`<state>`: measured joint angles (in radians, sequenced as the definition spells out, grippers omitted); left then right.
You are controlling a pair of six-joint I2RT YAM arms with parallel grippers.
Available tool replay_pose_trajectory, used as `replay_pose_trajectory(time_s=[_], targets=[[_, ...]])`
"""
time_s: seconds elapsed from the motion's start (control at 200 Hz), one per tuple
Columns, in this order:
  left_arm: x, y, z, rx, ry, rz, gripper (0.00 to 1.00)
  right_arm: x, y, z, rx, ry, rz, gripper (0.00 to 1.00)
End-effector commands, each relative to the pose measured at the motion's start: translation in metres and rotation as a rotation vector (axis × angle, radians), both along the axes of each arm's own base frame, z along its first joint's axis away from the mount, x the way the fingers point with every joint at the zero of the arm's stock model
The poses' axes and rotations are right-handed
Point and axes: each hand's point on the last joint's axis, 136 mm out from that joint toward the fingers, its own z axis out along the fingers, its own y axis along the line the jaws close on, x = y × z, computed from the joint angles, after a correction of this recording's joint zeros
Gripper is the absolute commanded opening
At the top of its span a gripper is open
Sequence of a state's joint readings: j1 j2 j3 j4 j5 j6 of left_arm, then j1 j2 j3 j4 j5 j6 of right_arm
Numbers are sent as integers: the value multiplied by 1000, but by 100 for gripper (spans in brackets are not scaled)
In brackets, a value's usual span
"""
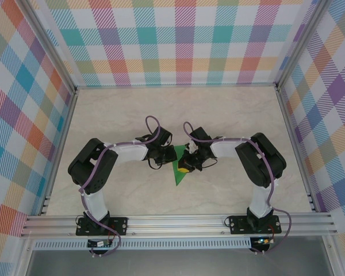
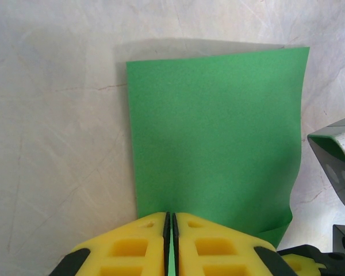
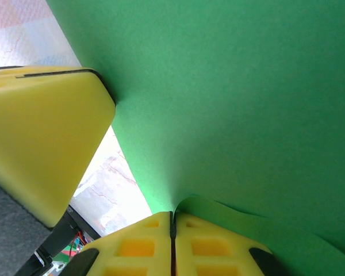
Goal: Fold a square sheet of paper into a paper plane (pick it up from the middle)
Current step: Third fold the triangle at the center of the table.
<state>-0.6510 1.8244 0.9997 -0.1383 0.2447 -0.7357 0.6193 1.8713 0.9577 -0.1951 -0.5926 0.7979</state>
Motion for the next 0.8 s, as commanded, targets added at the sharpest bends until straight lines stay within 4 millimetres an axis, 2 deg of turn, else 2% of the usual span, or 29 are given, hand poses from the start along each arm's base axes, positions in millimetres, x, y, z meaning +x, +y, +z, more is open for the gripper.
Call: replay_pose_trajectory(time_s=[0.0,0.28,0.54,0.68,0.78,0.795], targets=[[-5,5,1,6,17,-12,12,3,5,-5,10,-26,27,8],[-6,5,-2,12,22,-12,12,3,5,-7,11,-31,32,8],[-6,6,4,13,13,-8,12,0,-3,-19,-47,-10,25,9],[-1,16,19,35,-15,32,14,-3,-9,-24,-81,-2,25,20],[3,31,26,76,-32,96,16,-3,-9,-24,-83,1,24,26],[-2,38,23,103,-9,107,16,-4,-9,-25,-83,3,25,26]])
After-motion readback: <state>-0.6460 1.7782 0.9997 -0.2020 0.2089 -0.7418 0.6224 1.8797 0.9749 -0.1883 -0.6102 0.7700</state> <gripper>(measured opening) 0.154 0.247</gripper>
